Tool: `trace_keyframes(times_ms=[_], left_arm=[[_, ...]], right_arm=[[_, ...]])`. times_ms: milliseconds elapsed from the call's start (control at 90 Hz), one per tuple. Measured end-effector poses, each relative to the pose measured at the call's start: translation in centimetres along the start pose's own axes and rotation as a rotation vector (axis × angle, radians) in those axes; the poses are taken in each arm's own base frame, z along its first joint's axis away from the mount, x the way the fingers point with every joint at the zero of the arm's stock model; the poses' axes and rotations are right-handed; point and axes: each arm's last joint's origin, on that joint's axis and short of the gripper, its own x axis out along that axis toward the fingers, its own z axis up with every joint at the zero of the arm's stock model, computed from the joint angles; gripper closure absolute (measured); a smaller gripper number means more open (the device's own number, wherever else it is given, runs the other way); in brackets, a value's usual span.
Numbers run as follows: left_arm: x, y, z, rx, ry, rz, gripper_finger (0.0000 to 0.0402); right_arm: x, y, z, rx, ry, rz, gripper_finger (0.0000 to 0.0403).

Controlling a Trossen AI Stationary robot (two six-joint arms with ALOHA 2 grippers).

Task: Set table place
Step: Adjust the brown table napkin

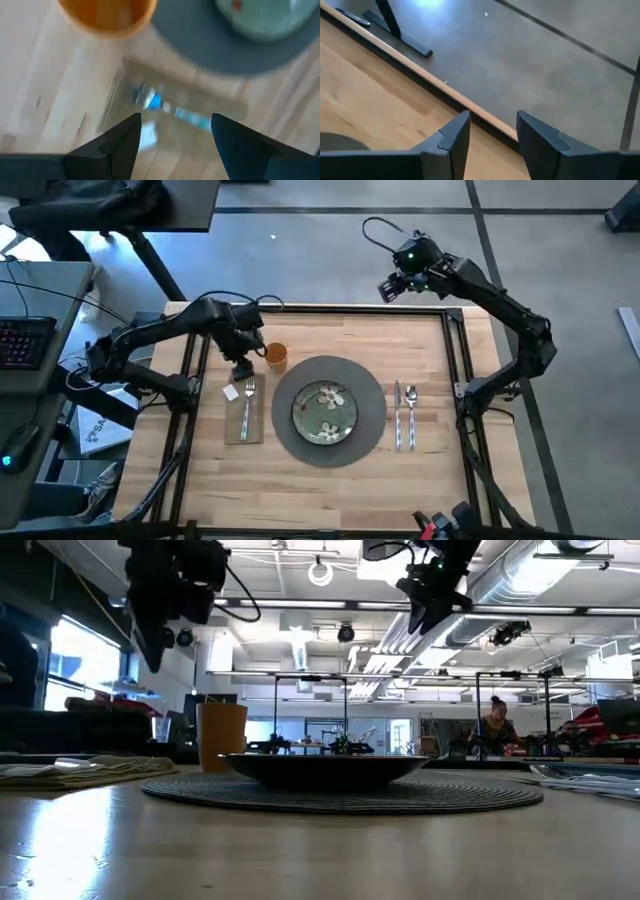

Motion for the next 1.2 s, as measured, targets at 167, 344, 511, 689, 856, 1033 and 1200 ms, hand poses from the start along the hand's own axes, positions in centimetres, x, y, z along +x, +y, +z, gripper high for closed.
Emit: trace_keyframes(times_ms=[167,344,511,689,856,1033,1200], left_arm=[[0.5,-1.7,0.1,-0.035,-0.013,0.063,0.0179],[1.3,-2.7,-1.2,-0.015,0.137,0.233,0.0179],[1.4,-3.4,-1.4,0.02,0.147,0.256,0.0179],[4.5,-3.6,-2.7,0.067,0.206,0.241,0.0179],[6.3,-3.9,-4.9,0.011,0.252,0.214,0.0179],[5.1,-6.2,-4.5,0.008,-0.027,0.099,0.0179],[5.2,-6.7,-6.2,0.004,0.069,0.197,0.0179]], right_arm=[[0.5,-1.9,0.0,-0.016,0.016,0.026,0.0263],[0.8,-3.2,0.0,-0.001,0.024,0.085,0.0265],[0.8,-3.2,0.0,-0.001,0.028,0.132,0.0265],[0.6,-2.9,-0.4,-0.01,0.063,0.159,0.0265],[-0.6,-3.1,-0.5,-0.001,0.05,0.163,0.0265],[-1.6,-3.4,-0.5,0.029,0.02,0.15,0.0265],[-1.8,-3.4,-0.6,0.04,0.019,0.129,0.0265]])
